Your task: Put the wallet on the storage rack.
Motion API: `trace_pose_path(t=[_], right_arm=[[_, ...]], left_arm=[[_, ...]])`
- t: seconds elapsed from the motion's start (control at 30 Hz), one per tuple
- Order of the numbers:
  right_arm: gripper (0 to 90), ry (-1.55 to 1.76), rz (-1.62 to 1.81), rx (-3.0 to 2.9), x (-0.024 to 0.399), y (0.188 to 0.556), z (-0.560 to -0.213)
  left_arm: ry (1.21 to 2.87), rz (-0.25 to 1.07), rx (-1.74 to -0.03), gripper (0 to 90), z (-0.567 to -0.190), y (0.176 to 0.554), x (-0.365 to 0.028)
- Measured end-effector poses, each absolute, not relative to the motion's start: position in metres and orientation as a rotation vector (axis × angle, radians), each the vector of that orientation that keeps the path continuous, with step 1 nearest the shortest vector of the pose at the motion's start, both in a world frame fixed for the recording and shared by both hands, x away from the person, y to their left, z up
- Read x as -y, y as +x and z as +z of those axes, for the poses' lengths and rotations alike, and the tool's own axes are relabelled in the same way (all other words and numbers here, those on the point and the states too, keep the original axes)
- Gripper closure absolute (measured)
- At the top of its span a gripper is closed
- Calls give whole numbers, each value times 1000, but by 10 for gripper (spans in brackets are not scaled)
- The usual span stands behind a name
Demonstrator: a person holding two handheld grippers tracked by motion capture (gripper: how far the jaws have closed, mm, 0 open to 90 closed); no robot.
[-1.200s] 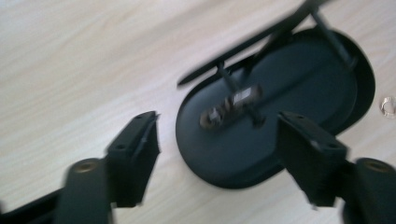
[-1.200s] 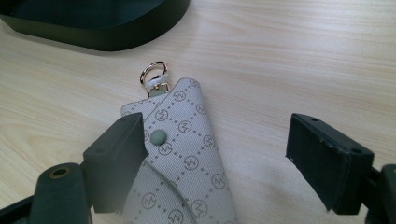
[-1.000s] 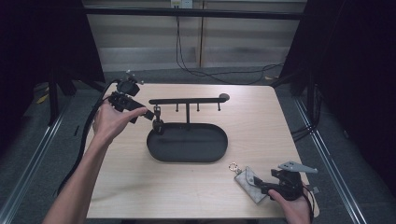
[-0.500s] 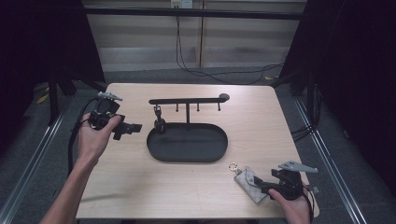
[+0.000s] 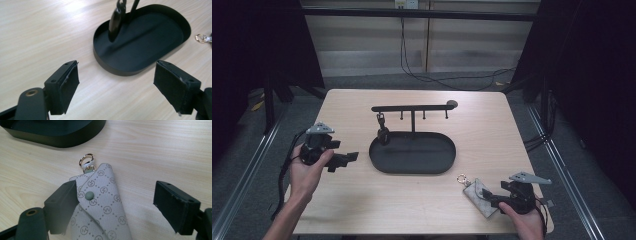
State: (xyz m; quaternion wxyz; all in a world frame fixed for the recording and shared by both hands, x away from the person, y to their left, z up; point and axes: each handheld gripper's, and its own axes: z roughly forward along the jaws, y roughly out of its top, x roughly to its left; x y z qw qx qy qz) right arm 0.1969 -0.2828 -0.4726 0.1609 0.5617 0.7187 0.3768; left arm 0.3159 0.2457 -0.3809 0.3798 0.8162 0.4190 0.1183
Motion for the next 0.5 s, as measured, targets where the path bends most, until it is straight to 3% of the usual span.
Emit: trace_pose_path(t=[0.3,0.4,0.5], right_arm=[[193,1610,1063,-2081,280,196,-471],[249,1611,1090,-2091,280,197,-469],[242,1597,1080,-2101,277,198,-467]], left_arm=[[2047,312,-1117,209,-405,294,-267],[2034,327,-1122,209,-410,285,-271],[2021,328,-1118,209,-416,276,-273]])
